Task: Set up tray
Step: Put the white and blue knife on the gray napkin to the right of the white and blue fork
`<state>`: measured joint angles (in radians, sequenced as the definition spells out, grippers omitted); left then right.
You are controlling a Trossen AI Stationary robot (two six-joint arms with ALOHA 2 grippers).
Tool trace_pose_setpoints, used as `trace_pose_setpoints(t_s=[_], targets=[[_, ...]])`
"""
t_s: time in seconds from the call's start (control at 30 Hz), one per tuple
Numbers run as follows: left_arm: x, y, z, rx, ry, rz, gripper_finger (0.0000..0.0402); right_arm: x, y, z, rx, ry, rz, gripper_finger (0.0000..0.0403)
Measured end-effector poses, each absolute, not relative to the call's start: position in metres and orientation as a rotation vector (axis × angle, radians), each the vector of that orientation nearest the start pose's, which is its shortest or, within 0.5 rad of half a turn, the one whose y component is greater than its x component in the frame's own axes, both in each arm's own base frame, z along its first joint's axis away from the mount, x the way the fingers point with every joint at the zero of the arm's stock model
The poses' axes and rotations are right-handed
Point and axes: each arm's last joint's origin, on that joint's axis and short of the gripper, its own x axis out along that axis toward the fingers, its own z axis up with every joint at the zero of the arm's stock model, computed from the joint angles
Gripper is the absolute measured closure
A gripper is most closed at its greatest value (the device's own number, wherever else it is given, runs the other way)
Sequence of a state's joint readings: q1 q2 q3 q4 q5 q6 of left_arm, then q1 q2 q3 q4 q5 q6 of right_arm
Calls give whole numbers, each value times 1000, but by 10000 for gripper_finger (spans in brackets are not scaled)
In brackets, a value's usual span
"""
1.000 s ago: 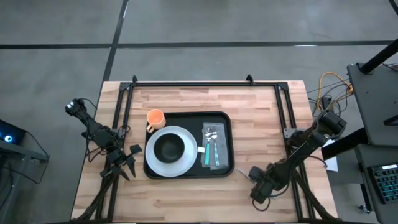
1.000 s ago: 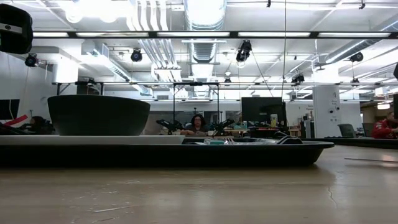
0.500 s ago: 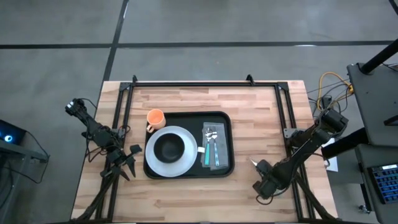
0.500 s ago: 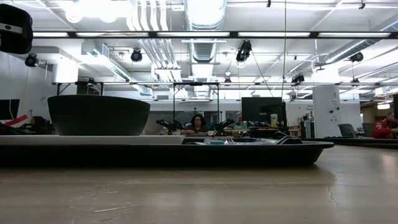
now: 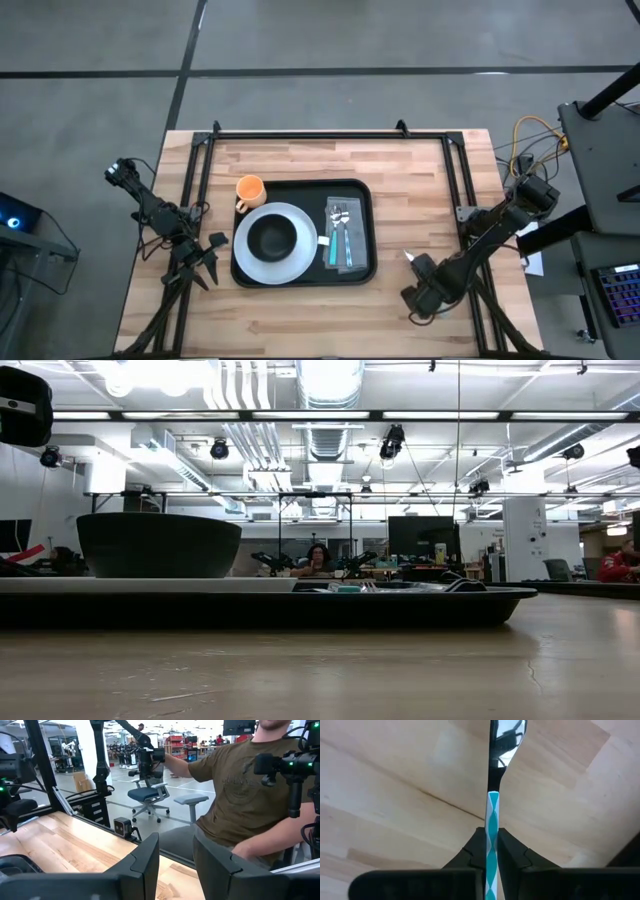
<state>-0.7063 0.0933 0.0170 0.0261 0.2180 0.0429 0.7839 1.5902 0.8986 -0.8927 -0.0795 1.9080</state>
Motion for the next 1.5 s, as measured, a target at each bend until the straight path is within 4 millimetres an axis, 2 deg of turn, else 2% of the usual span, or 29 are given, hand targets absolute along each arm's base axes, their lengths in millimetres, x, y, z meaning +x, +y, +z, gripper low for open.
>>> trace_pose_setpoints(t_s=[0.27,0.67,1.17,1.5], targets=[[73,-71,164,52,31,-925,301,187,174,165,974,1431,-921,390],[73,-71,164,52,30,-925,301,226,152,185,1107,1274,-957,390],[73,-71,164,52,31,-925,301,302,111,197,1188,1205,-1034,390],[73,-71,164,52,30,-925,301,351,76,191,1213,1173,-1053,390]])
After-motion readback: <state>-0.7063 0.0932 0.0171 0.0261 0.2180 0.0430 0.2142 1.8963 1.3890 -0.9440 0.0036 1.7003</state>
